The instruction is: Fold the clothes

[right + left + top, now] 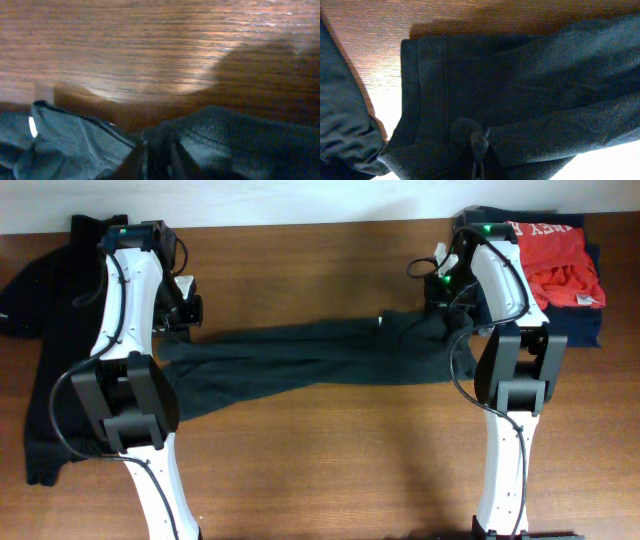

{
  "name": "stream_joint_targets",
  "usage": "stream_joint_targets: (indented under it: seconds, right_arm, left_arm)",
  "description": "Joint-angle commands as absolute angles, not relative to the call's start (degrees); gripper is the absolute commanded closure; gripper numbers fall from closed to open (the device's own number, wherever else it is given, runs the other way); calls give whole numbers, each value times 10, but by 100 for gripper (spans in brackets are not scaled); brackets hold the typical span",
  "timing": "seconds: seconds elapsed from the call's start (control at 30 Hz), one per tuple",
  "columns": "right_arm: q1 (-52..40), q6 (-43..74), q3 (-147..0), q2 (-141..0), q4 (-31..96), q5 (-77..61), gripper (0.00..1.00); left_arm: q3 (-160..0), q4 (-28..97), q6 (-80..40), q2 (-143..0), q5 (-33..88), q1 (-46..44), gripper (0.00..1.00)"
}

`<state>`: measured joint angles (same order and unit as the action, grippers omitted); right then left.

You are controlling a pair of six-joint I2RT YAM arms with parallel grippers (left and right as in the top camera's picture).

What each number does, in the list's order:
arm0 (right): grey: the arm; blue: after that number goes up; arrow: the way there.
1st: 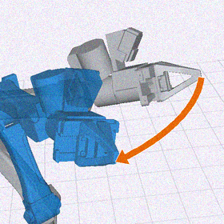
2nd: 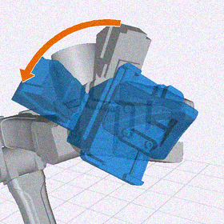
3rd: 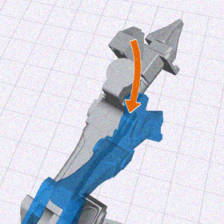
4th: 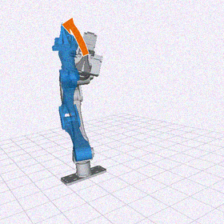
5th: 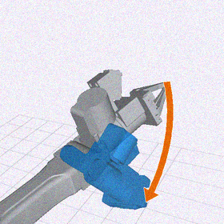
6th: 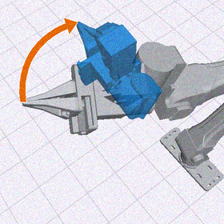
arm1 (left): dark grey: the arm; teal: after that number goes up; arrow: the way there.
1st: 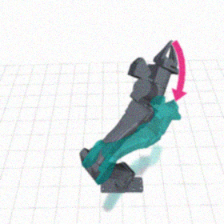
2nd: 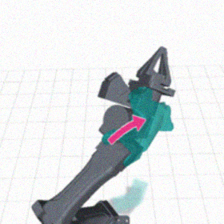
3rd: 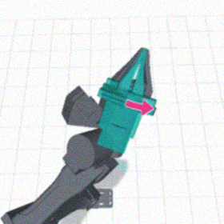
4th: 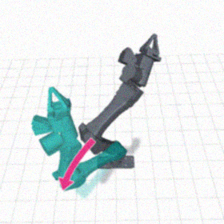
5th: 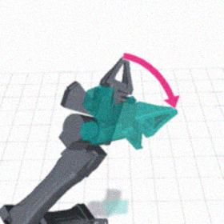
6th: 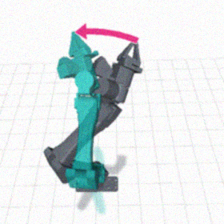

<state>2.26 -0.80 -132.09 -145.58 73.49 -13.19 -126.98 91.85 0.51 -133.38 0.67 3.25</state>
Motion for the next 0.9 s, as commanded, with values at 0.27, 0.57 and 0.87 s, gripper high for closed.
stream_joint_targets:
  seconds: [0.27, 0.57, 0.87]
  right_arm:
    - [24, 5, -1466, -1456, 750, -136, 96]
    - [19, 5, -1441, -1457, 821, -135, 73]
    - [14, 5, -1344, -1457, 791, -146, 78]
  left_arm:
    - [-1277, 825, 18, -1324, 7, 41, 99]
    - [-1277, 811, 18, -1324, 7, 44, 99]
    - [-1277, 815, 18, -1324, 7, 44, 99]
